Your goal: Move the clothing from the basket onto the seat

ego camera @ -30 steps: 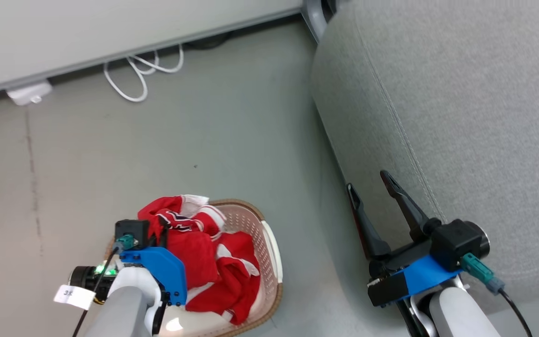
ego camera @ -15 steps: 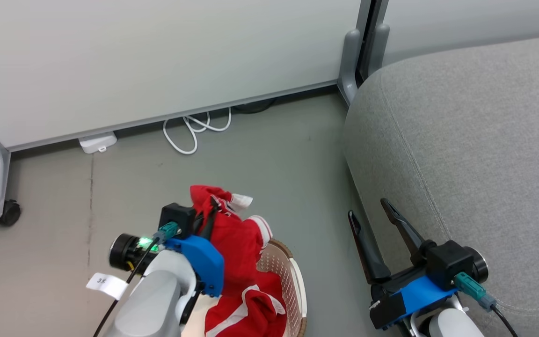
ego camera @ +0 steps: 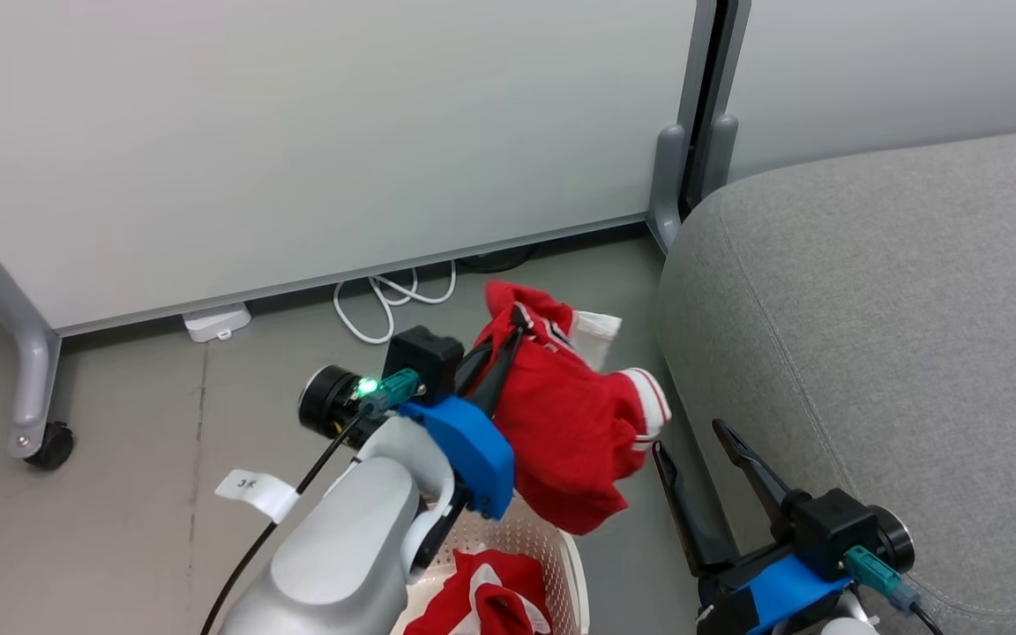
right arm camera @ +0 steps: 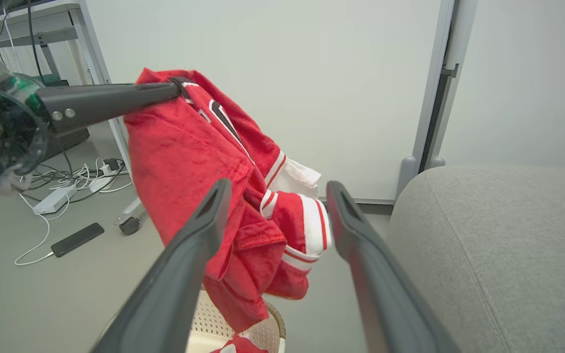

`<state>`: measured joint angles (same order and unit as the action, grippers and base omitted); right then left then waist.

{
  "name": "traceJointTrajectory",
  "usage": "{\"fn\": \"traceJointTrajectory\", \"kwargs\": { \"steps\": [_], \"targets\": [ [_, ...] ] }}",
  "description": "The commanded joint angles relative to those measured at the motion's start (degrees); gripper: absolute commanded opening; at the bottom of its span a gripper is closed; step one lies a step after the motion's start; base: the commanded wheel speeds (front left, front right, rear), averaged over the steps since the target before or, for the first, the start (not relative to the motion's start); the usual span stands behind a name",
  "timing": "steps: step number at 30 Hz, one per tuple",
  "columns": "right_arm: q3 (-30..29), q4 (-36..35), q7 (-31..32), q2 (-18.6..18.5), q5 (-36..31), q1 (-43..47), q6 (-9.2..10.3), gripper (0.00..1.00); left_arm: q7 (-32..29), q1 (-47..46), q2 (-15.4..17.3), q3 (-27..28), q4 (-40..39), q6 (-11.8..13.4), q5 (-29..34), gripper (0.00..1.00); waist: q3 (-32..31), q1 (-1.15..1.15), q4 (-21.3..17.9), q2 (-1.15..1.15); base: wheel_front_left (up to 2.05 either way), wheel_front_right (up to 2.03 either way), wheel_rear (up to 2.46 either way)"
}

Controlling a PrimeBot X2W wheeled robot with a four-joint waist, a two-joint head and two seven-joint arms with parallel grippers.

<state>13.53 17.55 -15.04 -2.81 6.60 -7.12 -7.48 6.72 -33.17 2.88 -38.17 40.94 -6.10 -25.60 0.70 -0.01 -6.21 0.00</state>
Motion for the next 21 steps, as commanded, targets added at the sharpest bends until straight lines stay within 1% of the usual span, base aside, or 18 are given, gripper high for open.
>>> {"fn": "traceJointTrajectory", "kwargs": {
  "steps": [1, 6, 10, 21],
  "targets": [
    [-0.16, 0.12, 0.04, -0.14, -0.32, 0.85, -0.03, 1.00, -0.16, -2.07, 0.03, -1.21, -1.76, 0.76, -1.28, 0.00, -0.64, 0.01, 0.30, 0.00, 0.00, 0.00, 0.00],
    [-0.41, -0.35, 0.62, -0.14, -0.78, 1.37, -0.03, 1.00, -0.90, -4.63, 0.06, -5.37, -4.35, 1.88, -3.30, 0.00, -1.21, 0.01, 1.02, 0.00, 0.00, 0.00, 0.00],
    [0.00, -0.63, 1.16, -0.14, -0.99, 1.47, -0.03, 1.00, -0.56, -5.90, 0.05, -7.67, -5.07, 3.00, -5.28, 0.00, -1.47, 0.01, 1.10, 0.00, 0.00, 0.00, 0.00],
    [0.07, -1.08, 1.75, -0.14, -0.45, 1.55, -0.03, 1.00, 1.07, -7.30, 0.04, -11.50, -4.48, 4.72, -9.70, 0.00, -1.65, 0.01, 1.01, 0.00, 0.00, 0.00, 0.00]
  ]
}}
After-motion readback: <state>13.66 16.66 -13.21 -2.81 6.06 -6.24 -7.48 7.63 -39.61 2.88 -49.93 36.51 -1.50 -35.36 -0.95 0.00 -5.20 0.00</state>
